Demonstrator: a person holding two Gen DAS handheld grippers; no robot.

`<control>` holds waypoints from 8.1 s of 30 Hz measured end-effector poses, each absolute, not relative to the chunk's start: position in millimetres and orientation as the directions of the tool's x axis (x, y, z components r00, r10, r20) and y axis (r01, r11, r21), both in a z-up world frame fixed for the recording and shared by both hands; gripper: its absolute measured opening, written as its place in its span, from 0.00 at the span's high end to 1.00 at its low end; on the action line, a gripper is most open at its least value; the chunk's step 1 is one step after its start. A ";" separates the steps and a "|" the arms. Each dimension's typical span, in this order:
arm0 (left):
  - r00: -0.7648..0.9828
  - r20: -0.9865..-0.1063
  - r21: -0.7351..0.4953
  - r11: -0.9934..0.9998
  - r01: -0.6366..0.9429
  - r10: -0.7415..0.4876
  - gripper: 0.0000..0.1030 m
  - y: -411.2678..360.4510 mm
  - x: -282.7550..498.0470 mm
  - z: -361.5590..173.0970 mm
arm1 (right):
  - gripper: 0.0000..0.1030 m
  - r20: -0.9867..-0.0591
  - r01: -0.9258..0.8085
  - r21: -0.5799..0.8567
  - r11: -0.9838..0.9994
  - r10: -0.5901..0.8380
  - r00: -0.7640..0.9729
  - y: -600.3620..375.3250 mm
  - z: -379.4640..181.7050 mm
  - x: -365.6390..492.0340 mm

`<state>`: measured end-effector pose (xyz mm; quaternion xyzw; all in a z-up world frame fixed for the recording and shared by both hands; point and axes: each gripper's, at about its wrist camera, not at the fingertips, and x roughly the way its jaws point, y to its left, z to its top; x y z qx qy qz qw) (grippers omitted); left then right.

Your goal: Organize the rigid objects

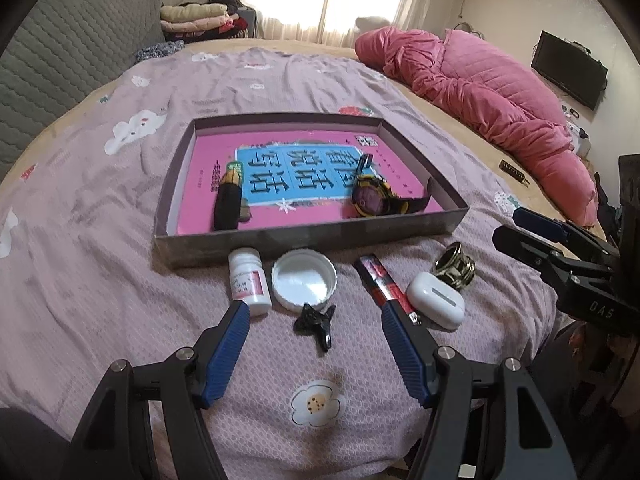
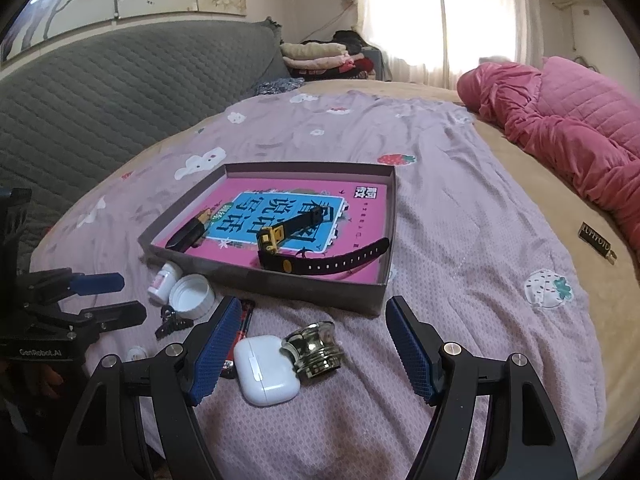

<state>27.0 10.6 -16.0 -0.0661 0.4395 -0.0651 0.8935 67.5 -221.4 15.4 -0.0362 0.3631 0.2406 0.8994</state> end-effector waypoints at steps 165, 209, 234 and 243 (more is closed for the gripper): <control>0.677 -0.717 -0.193 0.981 0.035 -0.166 0.73 38.6 52.3 -9.2 | 0.64 -0.676 -0.488 0.132 0.862 0.439 0.592 -193.0 6.7 100.2; 0.715 -0.677 -0.237 0.972 0.014 -0.175 0.73 52.0 107.6 -14.9 | 0.64 -0.651 -0.382 0.203 0.901 0.416 0.635 -213.0 7.4 135.3; 0.684 -0.705 -0.221 0.974 0.042 -0.190 0.73 40.0 129.3 -31.1 | 0.64 -0.727 -0.388 0.099 0.916 0.333 0.601 -194.7 -18.9 149.7; 0.681 -0.706 -0.222 0.974 0.047 -0.194 0.73 38.6 131.0 -32.4 | 0.64 -0.738 -0.383 0.093 0.919 0.322 0.593 -189.7 -28.1 157.9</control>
